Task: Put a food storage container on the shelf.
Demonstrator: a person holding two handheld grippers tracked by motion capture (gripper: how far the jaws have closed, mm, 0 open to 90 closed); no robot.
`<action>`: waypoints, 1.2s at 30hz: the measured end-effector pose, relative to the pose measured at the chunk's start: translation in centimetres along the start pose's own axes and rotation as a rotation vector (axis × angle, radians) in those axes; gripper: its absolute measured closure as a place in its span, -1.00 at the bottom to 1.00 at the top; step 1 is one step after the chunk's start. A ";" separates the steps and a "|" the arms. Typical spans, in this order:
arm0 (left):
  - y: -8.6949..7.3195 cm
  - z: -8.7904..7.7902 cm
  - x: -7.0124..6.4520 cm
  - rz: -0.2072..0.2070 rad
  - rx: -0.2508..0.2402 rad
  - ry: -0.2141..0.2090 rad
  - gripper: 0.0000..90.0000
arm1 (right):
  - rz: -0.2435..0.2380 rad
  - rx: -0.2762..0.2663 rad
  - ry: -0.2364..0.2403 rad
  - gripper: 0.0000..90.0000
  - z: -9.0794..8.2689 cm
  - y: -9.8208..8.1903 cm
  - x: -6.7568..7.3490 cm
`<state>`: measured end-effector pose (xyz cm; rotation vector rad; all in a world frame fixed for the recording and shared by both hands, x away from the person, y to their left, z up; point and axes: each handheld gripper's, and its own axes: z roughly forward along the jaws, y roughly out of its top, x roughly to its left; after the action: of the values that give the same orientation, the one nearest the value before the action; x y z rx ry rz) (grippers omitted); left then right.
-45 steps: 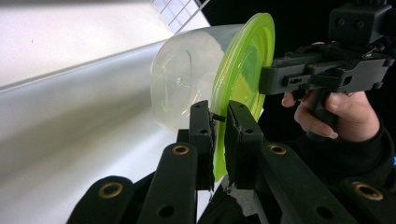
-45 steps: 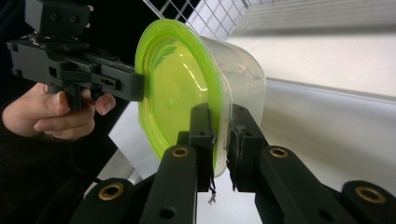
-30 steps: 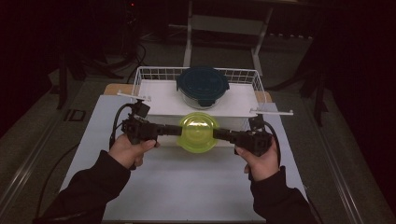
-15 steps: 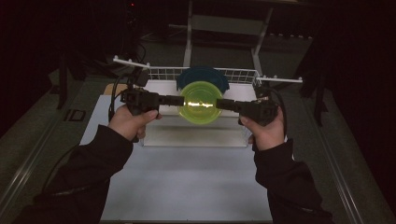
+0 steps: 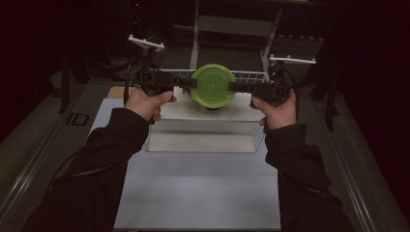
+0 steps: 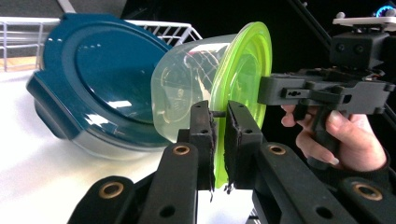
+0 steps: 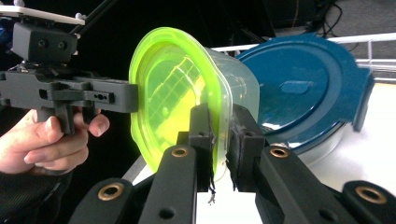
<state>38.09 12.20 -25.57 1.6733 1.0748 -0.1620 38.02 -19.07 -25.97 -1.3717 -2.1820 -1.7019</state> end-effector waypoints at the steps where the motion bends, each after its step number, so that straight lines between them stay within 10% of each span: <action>1: 0.2 0.2 0.2 -0.007 0.003 0.005 0.81 | -0.003 -0.004 -0.012 0.80 0.1 0.3 -0.1; 36: 2.6 3.0 3.3 -0.142 -0.046 0.020 0.53 | 0.116 -0.002 -0.083 0.63 2.8 3.8 -2.2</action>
<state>43.06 11.61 -26.85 1.5609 1.2042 -0.2110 43.07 -18.16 -25.31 -1.5640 -2.0954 -1.6358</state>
